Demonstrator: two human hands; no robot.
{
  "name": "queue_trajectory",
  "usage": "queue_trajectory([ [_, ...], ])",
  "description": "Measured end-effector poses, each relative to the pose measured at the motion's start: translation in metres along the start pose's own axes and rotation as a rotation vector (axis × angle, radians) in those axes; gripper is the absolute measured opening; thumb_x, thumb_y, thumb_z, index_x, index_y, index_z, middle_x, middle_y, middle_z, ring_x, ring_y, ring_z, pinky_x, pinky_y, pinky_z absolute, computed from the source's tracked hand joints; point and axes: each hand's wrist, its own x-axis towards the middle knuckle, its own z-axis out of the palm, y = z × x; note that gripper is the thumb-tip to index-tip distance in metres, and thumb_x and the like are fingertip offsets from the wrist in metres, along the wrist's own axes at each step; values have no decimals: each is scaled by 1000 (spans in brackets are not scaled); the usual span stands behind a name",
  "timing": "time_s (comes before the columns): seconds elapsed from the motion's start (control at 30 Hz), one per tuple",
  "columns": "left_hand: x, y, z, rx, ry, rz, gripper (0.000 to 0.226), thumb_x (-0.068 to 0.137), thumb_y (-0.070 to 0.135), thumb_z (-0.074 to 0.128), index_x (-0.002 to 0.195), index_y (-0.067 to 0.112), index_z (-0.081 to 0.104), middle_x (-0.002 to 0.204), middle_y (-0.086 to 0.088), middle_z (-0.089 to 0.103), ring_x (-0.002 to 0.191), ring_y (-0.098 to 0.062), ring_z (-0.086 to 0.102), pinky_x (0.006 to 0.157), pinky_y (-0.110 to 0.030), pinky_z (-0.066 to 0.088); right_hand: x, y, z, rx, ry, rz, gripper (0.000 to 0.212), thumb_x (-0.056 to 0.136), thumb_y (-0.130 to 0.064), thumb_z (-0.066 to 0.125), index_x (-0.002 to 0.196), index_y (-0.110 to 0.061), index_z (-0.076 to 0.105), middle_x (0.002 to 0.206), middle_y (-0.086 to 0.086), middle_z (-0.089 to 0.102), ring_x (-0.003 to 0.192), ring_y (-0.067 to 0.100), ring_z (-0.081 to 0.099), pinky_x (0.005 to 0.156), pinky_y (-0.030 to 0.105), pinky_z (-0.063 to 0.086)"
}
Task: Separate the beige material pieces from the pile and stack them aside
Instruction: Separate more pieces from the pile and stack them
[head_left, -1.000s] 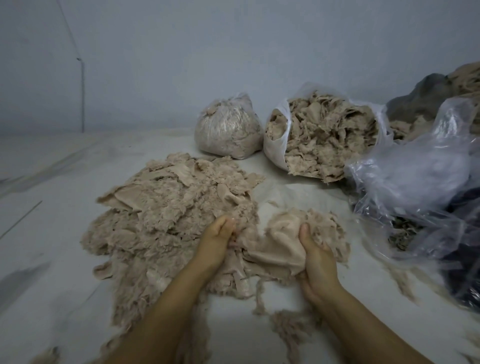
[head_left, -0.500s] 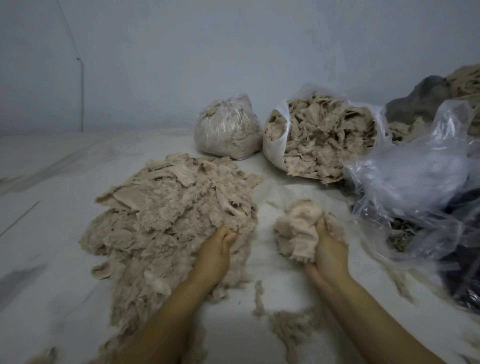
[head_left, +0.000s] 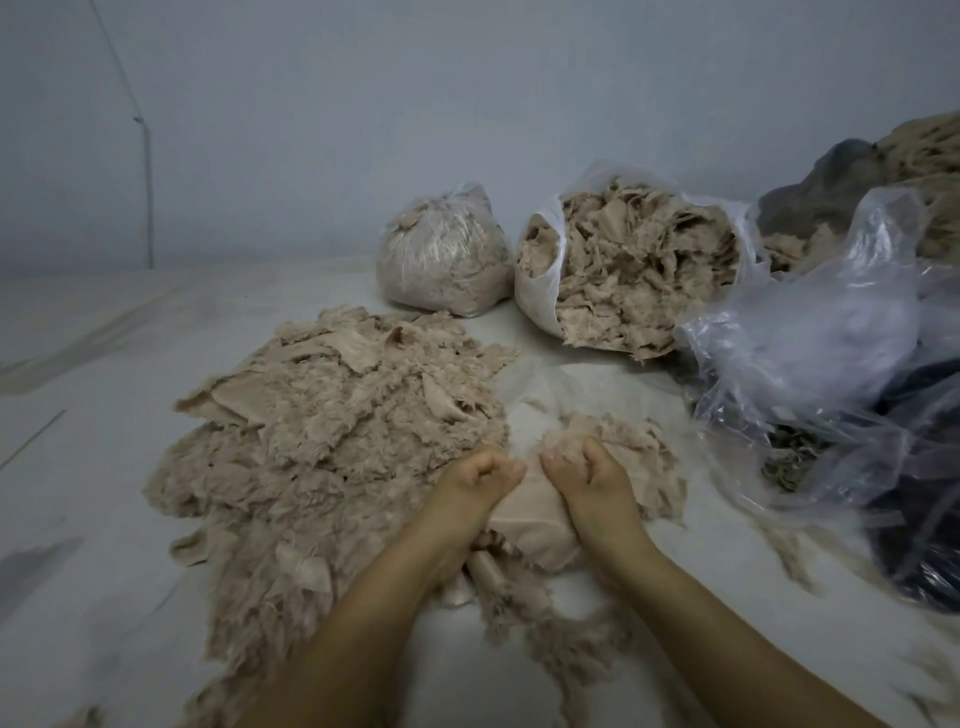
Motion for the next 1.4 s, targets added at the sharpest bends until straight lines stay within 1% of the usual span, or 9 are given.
queue_trajectory([
  [0.2,-3,4,-8,24,-5,47,34,97,21,51,62,20,51,46,4,44,35,-8,32,33,-14,21,6,14,-7,-111,94,-119,38,97,-20,51,59,-21,45,53,-10,46,52,3,40,50,20,32],
  [0.4,-4,8,-18,-97,76,22,28,98,17,48,70,13,51,52,-1,48,37,-9,41,36,-16,32,4,26,-16,-25,59,28,43,103,-24,37,71,-4,57,36,-2,45,31,8,38,36,17,31],
  [0.67,1,19,-4,-297,-20,85,18,96,17,50,86,6,60,68,-5,66,57,-10,62,48,-20,50,-7,6,4,407,-350,359,48,92,-50,51,109,-9,69,99,16,73,91,31,70,82,45,56],
  [0.8,8,19,1,-170,78,125,19,94,16,55,76,12,59,54,5,58,40,-3,50,36,-14,38,7,0,5,535,-11,245,22,92,-20,60,96,1,64,85,12,73,76,22,70,68,31,58],
  [0.9,17,16,-14,-26,196,154,18,93,13,57,75,13,58,51,6,49,38,-4,37,36,-16,29,35,-8,-18,186,230,53,24,92,-23,62,71,-12,58,58,-4,60,56,12,54,52,19,43],
  [1.03,23,12,-42,359,289,194,16,91,18,60,75,15,59,64,3,57,51,-6,45,49,-20,36,67,-3,-54,-372,290,53,26,92,-41,58,96,-15,62,94,7,64,90,24,57,79,33,43],
  [1.13,20,5,-61,718,194,191,12,87,19,67,81,26,60,80,6,61,67,-3,53,61,-13,42,58,8,-53,-693,304,-176,25,91,-27,59,112,-14,57,106,10,55,105,28,50,86,35,39],
  [1.3,18,-8,-66,841,29,258,31,84,6,68,111,19,61,101,5,59,89,-5,55,76,-8,45,15,27,10,-725,-365,-383,42,85,-49,61,119,-27,53,111,-5,50,102,12,44,88,26,39],
  [1.4,16,-10,-67,805,40,301,41,82,-3,61,119,16,59,106,4,59,94,-9,56,77,-8,45,12,40,34,-896,-409,-460,51,88,-51,55,131,-25,49,121,-2,42,111,17,37,100,27,32],
])
